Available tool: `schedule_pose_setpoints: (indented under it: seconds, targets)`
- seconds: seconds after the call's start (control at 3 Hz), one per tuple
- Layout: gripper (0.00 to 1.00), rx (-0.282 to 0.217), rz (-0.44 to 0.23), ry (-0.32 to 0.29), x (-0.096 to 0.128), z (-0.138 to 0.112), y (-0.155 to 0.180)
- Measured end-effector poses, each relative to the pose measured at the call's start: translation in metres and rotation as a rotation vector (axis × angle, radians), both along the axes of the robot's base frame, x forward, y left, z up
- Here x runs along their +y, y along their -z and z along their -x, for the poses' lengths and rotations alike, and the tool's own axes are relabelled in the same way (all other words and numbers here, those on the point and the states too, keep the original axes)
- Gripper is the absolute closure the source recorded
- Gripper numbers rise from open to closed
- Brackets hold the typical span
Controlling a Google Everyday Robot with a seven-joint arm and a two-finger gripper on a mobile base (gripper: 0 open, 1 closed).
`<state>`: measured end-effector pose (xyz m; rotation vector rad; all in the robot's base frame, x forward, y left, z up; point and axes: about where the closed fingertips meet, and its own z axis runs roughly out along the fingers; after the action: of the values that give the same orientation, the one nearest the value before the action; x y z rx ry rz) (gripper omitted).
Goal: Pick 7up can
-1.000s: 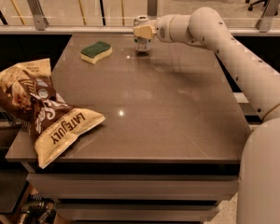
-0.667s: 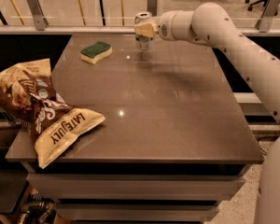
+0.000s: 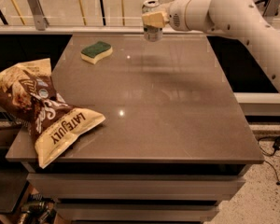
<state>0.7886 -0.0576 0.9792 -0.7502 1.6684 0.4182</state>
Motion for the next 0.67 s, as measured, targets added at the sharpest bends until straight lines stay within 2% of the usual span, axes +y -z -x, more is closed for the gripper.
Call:
schedule_pose_setpoints:
  seconds: [0.33, 0.67]
  targets:
    - [1.0, -0.048, 0.031, -0.009, -0.011, 0.011, -0.034]
    - [1.0, -0.087, 0.078, 0.007, -0.008, 0.028, -0.087]
